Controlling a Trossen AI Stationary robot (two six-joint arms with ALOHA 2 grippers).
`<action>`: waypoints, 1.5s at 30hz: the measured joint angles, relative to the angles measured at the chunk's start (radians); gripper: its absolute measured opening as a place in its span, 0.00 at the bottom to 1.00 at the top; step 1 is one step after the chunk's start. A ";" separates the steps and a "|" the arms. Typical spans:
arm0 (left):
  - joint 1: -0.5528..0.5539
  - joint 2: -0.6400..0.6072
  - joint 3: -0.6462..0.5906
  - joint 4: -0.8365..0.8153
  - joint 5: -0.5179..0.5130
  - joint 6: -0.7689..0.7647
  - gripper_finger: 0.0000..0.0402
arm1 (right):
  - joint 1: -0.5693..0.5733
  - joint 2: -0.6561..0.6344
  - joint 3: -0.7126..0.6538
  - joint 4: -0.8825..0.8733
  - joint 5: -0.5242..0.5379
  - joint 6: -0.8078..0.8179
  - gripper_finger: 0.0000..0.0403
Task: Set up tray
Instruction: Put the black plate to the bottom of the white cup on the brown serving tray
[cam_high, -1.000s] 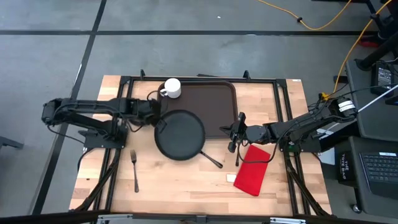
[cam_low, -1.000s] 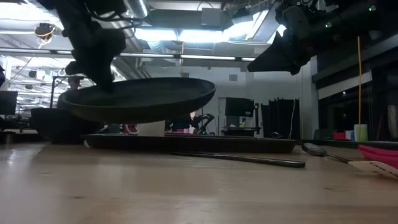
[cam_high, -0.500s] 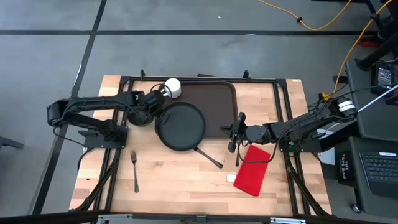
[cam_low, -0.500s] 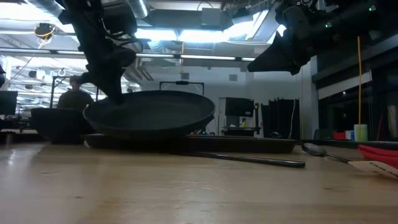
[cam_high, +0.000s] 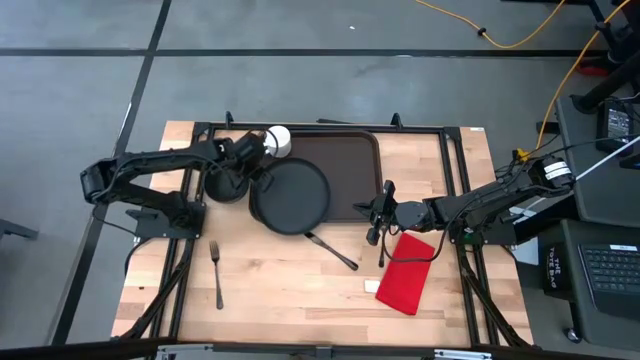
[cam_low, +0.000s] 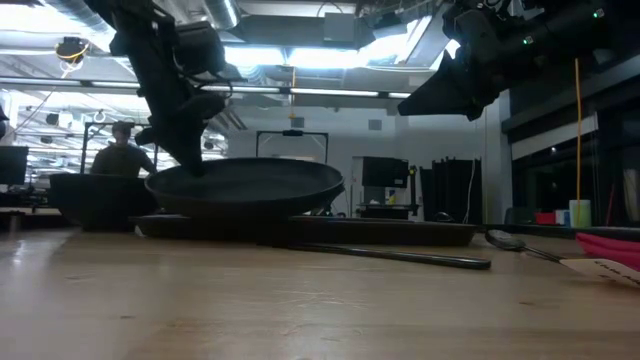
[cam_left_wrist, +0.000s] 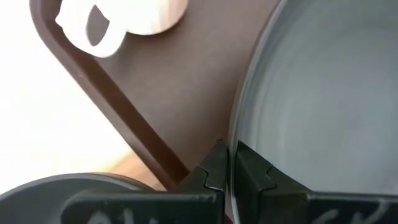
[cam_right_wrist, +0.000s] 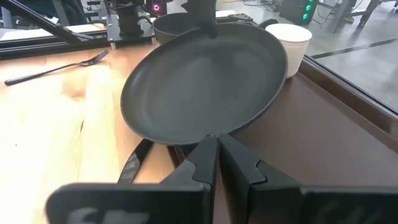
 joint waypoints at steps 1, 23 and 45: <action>0.008 0.002 0.000 0.000 -0.001 0.005 0.01 | 0.000 0.000 0.000 0.000 0.000 0.000 0.06; 0.140 0.030 0.000 0.006 -0.017 0.066 0.01 | 0.000 0.000 0.000 0.000 0.000 -0.002 0.06; 0.139 0.101 0.000 0.053 -0.036 0.152 0.01 | -0.001 0.000 0.000 -0.009 0.002 -0.003 0.06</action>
